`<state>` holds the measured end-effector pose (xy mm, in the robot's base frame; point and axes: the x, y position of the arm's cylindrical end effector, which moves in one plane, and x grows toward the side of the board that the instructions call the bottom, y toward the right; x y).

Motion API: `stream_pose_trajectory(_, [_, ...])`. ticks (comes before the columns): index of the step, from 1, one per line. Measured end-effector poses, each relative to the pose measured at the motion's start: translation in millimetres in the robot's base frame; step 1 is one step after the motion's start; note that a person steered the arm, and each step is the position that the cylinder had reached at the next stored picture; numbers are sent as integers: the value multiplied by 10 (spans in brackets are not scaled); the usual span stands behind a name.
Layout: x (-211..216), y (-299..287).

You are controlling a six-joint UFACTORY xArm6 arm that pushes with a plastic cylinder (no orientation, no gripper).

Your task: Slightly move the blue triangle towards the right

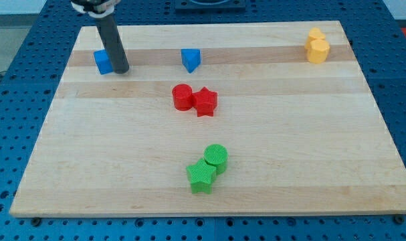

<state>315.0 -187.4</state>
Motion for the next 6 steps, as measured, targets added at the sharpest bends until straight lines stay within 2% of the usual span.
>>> stream_pose_trajectory(1, [-205, -28])
stream_pose_trajectory(2, [-53, 58])
stream_pose_trajectory(3, [125, 488])
stream_pose_trajectory(4, [64, 1136])
stream_pose_trajectory(5, [26, 1307])
stream_pose_trajectory(6, [-222, 1307])
